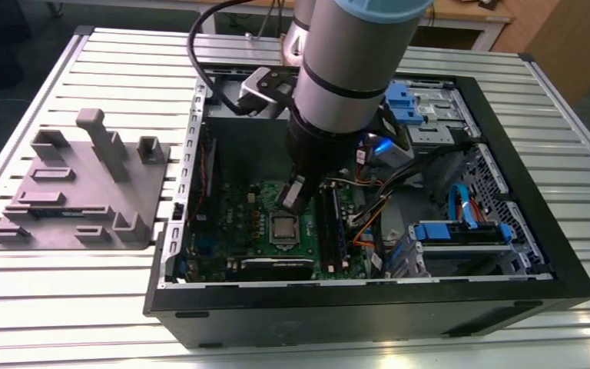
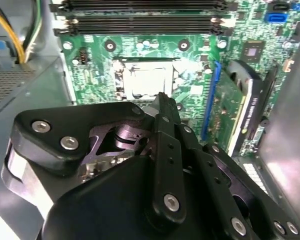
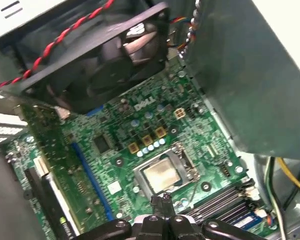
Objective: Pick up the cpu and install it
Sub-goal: 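Close the cpu cover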
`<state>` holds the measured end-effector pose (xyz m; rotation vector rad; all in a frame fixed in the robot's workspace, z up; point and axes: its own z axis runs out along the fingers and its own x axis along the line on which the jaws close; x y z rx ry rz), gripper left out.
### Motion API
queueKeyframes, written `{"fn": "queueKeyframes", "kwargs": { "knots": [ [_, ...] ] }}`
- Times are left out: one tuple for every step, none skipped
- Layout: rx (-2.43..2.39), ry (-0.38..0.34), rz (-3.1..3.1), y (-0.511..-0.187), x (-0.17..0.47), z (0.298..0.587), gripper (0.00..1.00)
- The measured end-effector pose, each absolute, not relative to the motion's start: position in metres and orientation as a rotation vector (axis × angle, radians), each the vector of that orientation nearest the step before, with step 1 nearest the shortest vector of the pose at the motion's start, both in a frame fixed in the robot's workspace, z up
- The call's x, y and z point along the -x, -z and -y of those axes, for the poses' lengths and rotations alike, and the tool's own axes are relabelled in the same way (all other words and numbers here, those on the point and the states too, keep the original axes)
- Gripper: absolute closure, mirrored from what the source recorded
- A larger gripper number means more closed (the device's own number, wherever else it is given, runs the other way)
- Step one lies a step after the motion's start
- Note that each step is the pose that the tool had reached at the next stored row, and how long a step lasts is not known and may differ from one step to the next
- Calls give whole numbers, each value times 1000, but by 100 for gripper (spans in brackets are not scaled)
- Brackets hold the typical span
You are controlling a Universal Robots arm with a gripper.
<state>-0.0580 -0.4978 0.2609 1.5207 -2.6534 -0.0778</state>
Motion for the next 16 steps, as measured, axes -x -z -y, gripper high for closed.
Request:
{"fn": "queueKeyframes", "kwargs": {
  "knots": [
    [-1522,78,2653,-260,58,499,90],
    [-1525,78,2651,-259,58,501,90],
    [-1529,78,2649,-257,58,501,90],
    [-1535,77,2645,-255,58,501,90],
    [-1540,77,2642,-253,58,501,90],
    [-1545,77,2639,-252,58,501,90],
    [-1550,77,2636,-250,57,501,90],
    [-1555,79,2634,-249,57,501,90],
    [-1561,83,2632,-249,57,501,90],
    [-1567,92,2632,-248,56,501,90],
    [-1571,103,2634,-248,55,501,90],
    [-1575,111,2635,-248,55,501,90],
    [-1579,117,2635,-248,54,500,90],
    [-1582,123,2636,-248,54,500,90],
    [-1584,127,2636,-248,54,499,90],
    [-1586,128,2635,-248,54,499,90]
  ]
}}
